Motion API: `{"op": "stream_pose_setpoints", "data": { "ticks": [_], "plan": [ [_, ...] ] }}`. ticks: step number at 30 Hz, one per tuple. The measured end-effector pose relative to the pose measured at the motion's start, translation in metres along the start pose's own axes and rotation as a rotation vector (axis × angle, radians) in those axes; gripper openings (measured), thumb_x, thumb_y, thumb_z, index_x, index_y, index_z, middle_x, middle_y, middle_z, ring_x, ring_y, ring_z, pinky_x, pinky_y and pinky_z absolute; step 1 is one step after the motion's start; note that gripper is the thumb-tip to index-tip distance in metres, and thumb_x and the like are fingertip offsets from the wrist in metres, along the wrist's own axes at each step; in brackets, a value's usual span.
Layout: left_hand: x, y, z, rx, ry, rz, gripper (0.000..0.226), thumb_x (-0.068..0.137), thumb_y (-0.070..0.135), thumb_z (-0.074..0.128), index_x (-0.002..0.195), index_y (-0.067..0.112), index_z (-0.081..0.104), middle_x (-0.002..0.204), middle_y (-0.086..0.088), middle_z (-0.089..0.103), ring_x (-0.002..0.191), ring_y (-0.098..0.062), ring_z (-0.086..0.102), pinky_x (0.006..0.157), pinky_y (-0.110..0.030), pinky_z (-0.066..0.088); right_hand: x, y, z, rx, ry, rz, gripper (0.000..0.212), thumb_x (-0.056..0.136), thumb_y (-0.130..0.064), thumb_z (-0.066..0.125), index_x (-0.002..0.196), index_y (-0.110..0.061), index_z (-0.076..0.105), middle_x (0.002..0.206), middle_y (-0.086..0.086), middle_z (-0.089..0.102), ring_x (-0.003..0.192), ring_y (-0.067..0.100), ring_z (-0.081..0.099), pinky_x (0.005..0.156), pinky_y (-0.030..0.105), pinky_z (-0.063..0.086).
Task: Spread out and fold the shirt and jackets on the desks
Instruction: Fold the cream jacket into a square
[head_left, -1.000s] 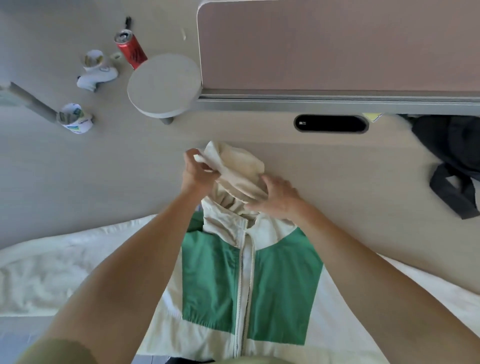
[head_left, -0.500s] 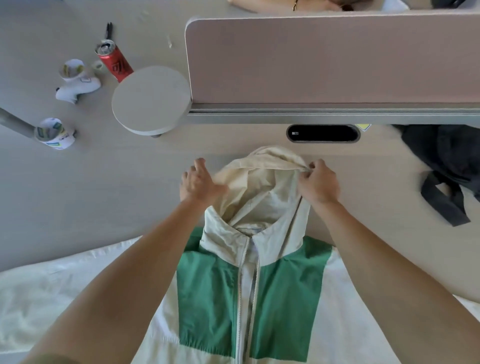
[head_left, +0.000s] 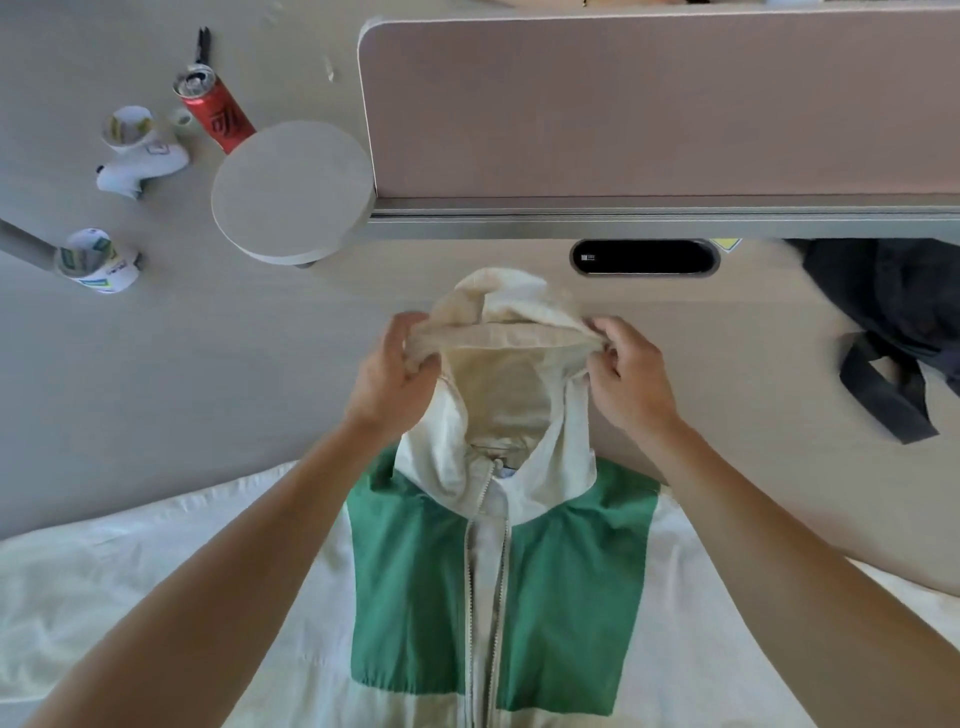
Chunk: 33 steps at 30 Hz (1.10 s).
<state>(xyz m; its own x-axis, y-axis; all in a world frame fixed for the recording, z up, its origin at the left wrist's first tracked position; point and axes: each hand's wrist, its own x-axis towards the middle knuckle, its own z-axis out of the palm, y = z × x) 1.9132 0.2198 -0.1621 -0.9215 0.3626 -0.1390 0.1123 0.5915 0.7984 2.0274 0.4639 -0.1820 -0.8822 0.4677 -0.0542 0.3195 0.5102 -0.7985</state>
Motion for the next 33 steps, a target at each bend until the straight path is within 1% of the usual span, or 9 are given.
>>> {"op": "stream_pose_setpoints", "data": {
  "ticks": [4,6,10,12,14,18,22,27,33],
  "plan": [
    [-0.006,-0.002,-0.032,-0.514,-0.414,-0.235,0.028,0.063,0.024,0.053,0.08,0.022,0.076,0.089,-0.005,0.065,0.08,-0.012,0.06,0.072,-0.025,0.046,-0.005,0.003,-0.023,0.386,-0.14,0.064,0.037,0.074,-0.005,0.047,0.06,-0.029,0.072,0.078,-0.007,0.068,0.076,0.011,0.058,0.07,0.024,0.044],
    [-0.007,-0.001,-0.044,-0.6,-0.463,-0.34,0.031,0.069,0.028,0.046,0.063,0.017,0.075,0.091,-0.008,0.067,0.084,-0.017,0.062,0.078,-0.029,0.048,-0.005,0.002,-0.032,0.507,-0.128,0.162,0.037,0.07,-0.008,0.045,0.05,-0.027,0.069,0.069,-0.003,0.068,0.068,0.017,0.052,0.064,0.027,0.039],
    [0.011,-0.007,-0.033,-0.285,-0.301,-0.43,0.029,0.097,0.027,0.05,0.075,0.012,0.063,0.074,-0.006,0.061,0.071,-0.022,0.057,0.076,-0.037,0.049,-0.005,-0.007,-0.023,0.156,-0.19,0.195,0.013,0.093,-0.036,0.063,0.104,-0.029,0.062,0.098,-0.012,0.063,0.082,0.005,0.058,0.076,0.027,0.043],
    [0.024,-0.012,-0.018,-0.388,-0.209,-0.585,0.019,0.102,0.01,0.04,0.095,0.01,0.058,0.088,-0.013,0.063,0.07,-0.026,0.064,0.062,-0.034,0.055,-0.001,-0.012,-0.011,-0.055,-0.309,0.169,0.06,0.086,-0.053,0.069,0.133,-0.026,0.043,0.119,-0.01,0.051,0.098,0.005,0.056,0.082,0.028,0.046],
    [0.03,-0.02,-0.004,-0.413,-0.202,-0.697,0.021,0.102,0.006,0.04,0.111,0.011,0.058,0.097,-0.016,0.067,0.067,-0.024,0.069,0.052,-0.029,0.056,0.004,-0.016,-0.001,-0.02,-0.342,0.218,0.061,0.09,-0.057,0.062,0.135,-0.022,0.04,0.124,-0.003,0.053,0.096,0.012,0.061,0.079,0.033,0.053],
    [0.037,-0.031,0.016,-0.083,-0.335,-0.583,0.027,0.086,0.019,0.075,0.11,0.022,0.062,0.091,-0.004,0.063,0.071,-0.019,0.062,0.061,-0.029,0.055,0.024,-0.003,0.002,0.357,-0.077,0.674,0.03,0.105,-0.025,0.036,0.112,-0.008,0.059,0.107,0.014,0.068,0.066,0.024,0.065,0.049,0.029,0.053],
    [0.039,-0.03,0.033,0.38,-0.282,-0.518,0.087,0.064,0.055,0.087,0.128,0.015,0.044,0.117,-0.005,0.054,0.114,-0.027,0.052,0.097,-0.042,0.048,0.018,0.003,0.01,0.147,-0.434,0.675,0.031,0.093,-0.002,0.039,0.108,-0.02,0.061,0.086,0.004,0.065,0.051,0.017,0.056,0.041,0.027,0.038],
    [0.032,-0.041,0.038,0.123,-0.183,-0.437,0.022,0.089,0.027,0.064,0.108,0.015,0.065,0.097,-0.005,0.07,0.094,-0.029,0.067,0.082,-0.045,0.056,0.013,0.002,0.025,0.08,-0.517,0.676,0.025,0.093,-0.002,0.04,0.099,-0.004,0.064,0.058,0.008,0.047,0.047,0.017,0.038,0.041,0.024,0.03],
    [0.058,0.009,0.041,0.109,0.083,-0.232,0.025,0.103,0.026,0.037,0.09,0.011,0.052,0.099,-0.019,0.065,0.091,-0.036,0.06,0.072,-0.034,0.037,0.05,0.005,0.019,0.205,-0.044,0.729,0.03,0.088,0.003,0.033,0.078,-0.003,0.06,0.061,0.011,0.052,0.046,0.018,0.04,0.041,0.026,0.032]
  ]
}}
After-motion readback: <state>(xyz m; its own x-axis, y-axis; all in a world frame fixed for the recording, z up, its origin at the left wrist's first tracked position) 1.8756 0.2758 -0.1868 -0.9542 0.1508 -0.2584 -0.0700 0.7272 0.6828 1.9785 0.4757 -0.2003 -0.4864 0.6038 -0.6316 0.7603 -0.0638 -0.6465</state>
